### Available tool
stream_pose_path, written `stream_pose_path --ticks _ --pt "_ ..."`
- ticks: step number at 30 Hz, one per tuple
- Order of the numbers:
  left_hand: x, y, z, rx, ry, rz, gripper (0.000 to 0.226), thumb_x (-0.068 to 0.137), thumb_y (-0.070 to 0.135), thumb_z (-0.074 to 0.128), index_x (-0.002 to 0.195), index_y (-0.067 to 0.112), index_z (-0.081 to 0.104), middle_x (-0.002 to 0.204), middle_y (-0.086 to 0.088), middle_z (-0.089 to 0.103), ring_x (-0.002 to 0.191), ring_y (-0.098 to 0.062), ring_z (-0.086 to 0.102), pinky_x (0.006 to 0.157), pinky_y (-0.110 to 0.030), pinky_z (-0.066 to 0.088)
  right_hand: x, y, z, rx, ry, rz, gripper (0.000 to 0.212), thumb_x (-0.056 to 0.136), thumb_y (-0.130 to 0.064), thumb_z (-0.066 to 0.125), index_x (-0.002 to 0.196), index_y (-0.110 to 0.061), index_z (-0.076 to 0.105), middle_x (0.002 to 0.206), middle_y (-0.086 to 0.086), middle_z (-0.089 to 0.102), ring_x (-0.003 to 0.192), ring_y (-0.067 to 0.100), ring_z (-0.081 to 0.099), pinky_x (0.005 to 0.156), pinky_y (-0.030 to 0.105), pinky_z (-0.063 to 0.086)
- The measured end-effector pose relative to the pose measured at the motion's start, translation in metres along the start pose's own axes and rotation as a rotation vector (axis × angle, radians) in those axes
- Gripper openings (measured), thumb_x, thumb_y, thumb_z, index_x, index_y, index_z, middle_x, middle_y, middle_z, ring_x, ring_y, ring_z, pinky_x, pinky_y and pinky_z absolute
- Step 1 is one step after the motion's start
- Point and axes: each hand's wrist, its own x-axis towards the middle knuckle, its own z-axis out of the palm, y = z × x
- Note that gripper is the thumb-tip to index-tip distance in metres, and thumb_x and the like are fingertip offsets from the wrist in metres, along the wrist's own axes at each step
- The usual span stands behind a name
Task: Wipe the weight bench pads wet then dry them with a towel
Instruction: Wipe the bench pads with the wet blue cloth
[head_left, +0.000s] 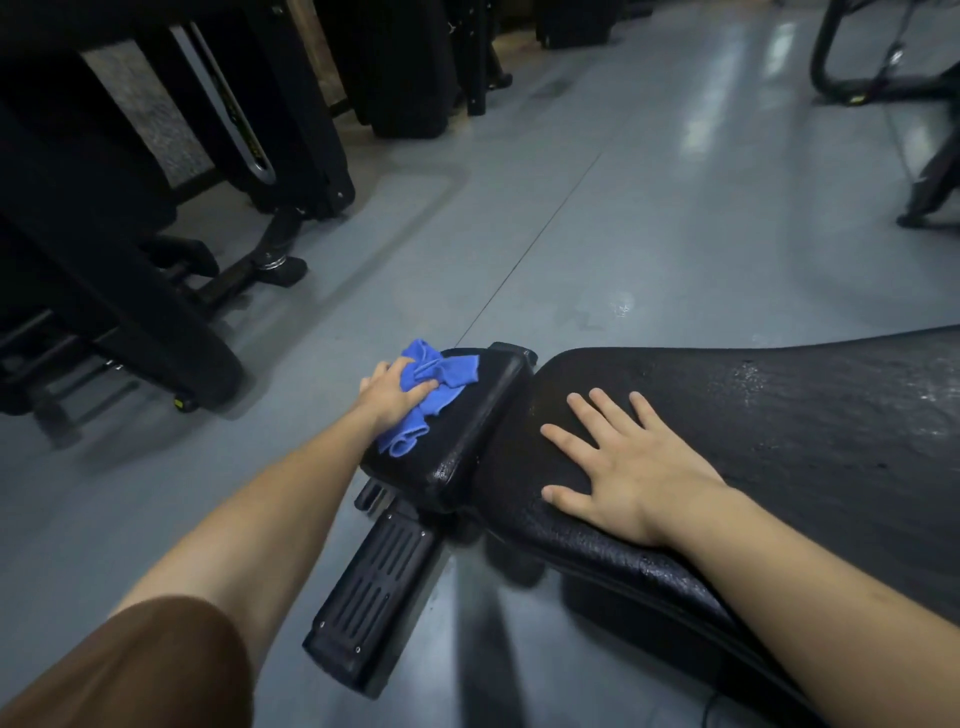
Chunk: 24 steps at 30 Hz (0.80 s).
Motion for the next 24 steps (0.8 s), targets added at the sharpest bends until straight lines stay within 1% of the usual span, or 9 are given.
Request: stream_pose_path --ticks 3,5,8,10,12,15,17,20,24 --pt "-0.035 -0.018 -0.004 -0.020 0.021 -0.012 0.056 0.096 0.051 0.058 0.145 0.026 0.044 0.142 -0.009 0.040 0.135 -0.038 0.033 0.113 -0.045 0.028 -0.001 -0.001 -0.003 -0.013 -0.020 0.008 0.082 0.086 -0.076 0.001 0.157 -0.037 -0.008 0.166 0.007 -0.018 0.152 0.026 -0.021 0.122 0.054 -0.009" --pt "-0.060 -0.024 -0.001 -0.045 0.046 0.013 0.048 0.096 0.048 0.061 0.138 0.028 0.049 0.135 -0.006 0.043 0.130 -0.034 0.035 0.110 -0.041 0.029 0.000 -0.002 -0.004 -0.016 -0.028 0.014 0.079 0.090 -0.076 0.005 0.157 -0.037 -0.008 0.166 0.007 -0.018 0.152 0.026 -0.021 0.121 0.054 -0.009" --pt "-0.086 -0.026 0.008 -0.079 0.076 0.072 0.036 0.094 0.043 0.065 0.126 0.030 0.055 0.124 0.000 0.043 0.120 -0.028 0.037 0.105 -0.035 0.032 -0.002 -0.002 -0.005 -0.014 -0.035 0.015 0.078 0.092 -0.075 0.007 0.158 -0.037 -0.008 0.166 0.007 -0.017 0.152 0.026 -0.021 0.122 0.053 -0.009" --pt "-0.097 -0.021 0.014 -0.080 0.069 0.125 0.032 0.093 0.042 0.066 0.121 0.030 0.057 0.123 0.004 0.041 0.117 -0.024 0.035 0.101 -0.032 0.032 -0.002 -0.002 -0.005 -0.017 -0.029 0.011 0.078 0.092 -0.075 0.007 0.158 -0.037 -0.007 0.167 0.007 -0.016 0.152 0.026 -0.020 0.122 0.053 -0.009" --pt "-0.100 -0.013 0.017 -0.075 0.060 0.172 0.030 0.091 0.045 0.067 0.117 0.033 0.056 0.124 0.007 0.039 0.117 -0.022 0.035 0.098 -0.030 0.031 -0.002 -0.001 -0.003 -0.018 -0.021 0.012 0.078 0.092 -0.075 0.007 0.158 -0.037 -0.007 0.167 0.007 -0.016 0.153 0.027 -0.019 0.122 0.054 -0.008" --pt "-0.096 0.002 0.021 -0.044 0.059 0.203 0.037 0.081 0.061 0.059 0.112 0.042 0.053 0.127 0.012 0.038 0.116 -0.019 0.035 0.099 -0.036 0.036 -0.001 0.000 -0.002 -0.027 -0.019 0.014 0.078 0.091 -0.076 0.006 0.158 -0.037 -0.007 0.167 0.007 -0.016 0.153 0.027 -0.018 0.122 0.054 -0.008" --pt "-0.090 0.013 0.025 -0.001 0.070 0.223 0.037 0.082 0.060 0.062 0.114 0.043 0.052 0.130 0.012 0.038 0.118 -0.020 0.037 0.100 -0.041 0.039 0.000 0.000 -0.001 -0.025 -0.016 0.014 0.078 0.091 -0.076 0.007 0.158 -0.037 -0.007 0.167 0.007 -0.015 0.153 0.027 -0.018 0.122 0.054 -0.008" --pt "-0.073 0.037 0.032 0.026 0.081 0.251 0.037 0.085 0.056 0.066 0.116 0.042 0.051 0.134 0.012 0.037 0.119 -0.021 0.037 0.101 -0.042 0.039 0.001 0.001 -0.001 -0.021 -0.010 0.010 0.078 0.091 -0.076 0.007 0.158 -0.037 -0.006 0.167 0.008 -0.015 0.153 0.027 -0.018 0.121 0.054 -0.008" --pt "-0.036 0.067 0.037 0.017 0.077 0.230 0.038 0.087 0.057 0.063 0.119 0.041 0.051 0.135 0.007 0.037 0.122 -0.024 0.037 0.102 -0.046 0.039 0.000 0.001 0.000 -0.022 0.003 0.011 0.079 0.090 -0.075 0.005 0.158 -0.036 -0.007 0.167 0.008 -0.016 0.153 0.027 -0.019 0.122 0.054 -0.007"
